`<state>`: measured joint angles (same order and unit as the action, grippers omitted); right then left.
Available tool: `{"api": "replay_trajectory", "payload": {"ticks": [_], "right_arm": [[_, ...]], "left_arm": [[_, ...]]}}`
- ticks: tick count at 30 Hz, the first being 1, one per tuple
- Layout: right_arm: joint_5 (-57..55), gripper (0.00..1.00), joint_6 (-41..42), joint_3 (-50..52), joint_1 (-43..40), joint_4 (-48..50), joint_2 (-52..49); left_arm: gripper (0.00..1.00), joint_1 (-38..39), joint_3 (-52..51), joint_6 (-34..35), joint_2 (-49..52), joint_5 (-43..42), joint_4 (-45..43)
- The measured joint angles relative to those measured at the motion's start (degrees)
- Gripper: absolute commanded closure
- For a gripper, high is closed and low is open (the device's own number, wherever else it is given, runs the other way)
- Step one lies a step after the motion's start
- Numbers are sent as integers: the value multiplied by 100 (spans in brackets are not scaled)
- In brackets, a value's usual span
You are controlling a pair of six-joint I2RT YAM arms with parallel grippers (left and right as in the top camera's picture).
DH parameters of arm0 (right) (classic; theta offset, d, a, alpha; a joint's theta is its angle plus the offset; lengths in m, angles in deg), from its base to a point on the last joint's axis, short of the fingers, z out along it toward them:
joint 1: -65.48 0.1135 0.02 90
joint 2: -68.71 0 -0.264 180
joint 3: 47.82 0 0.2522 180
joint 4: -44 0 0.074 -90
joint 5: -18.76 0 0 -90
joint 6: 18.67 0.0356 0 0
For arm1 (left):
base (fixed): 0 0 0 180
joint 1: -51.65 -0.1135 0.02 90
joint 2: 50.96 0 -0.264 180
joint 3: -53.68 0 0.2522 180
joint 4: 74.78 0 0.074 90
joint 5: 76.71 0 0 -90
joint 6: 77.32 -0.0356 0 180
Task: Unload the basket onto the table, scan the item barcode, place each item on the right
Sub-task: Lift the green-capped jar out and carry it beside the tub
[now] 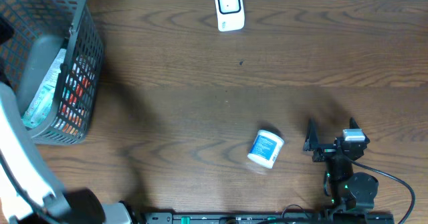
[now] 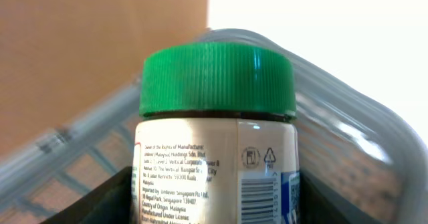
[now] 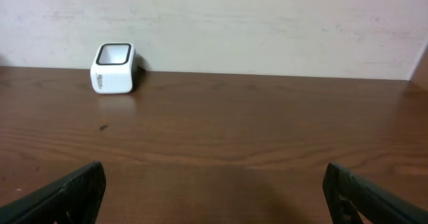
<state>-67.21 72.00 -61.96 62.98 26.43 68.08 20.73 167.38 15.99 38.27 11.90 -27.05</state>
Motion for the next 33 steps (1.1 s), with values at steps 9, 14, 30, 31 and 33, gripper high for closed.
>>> {"api": "replay_trajectory", "payload": {"ticks": [9, 14, 30, 31, 33], "right_arm": [[2, 1, 0, 0, 0, 0, 0], [2, 1, 0, 0, 0, 0, 0], [2, 1, 0, 0, 0, 0, 0], [2, 1, 0, 0, 0, 0, 0], [2, 1, 0, 0, 0, 0, 0]], "left_arm": [[38, 1716, 26, 592, -1233, -1266, 2459], [39, 2999, -289, 527, -1169, -1482, 3128], [39, 5724, -2592, 546, 581, -1550, 1751], [39, 5829, -2610, 573, 702, -1563, 1644], [39, 6026, -2610, 612, 927, -1611, 1436]]}}
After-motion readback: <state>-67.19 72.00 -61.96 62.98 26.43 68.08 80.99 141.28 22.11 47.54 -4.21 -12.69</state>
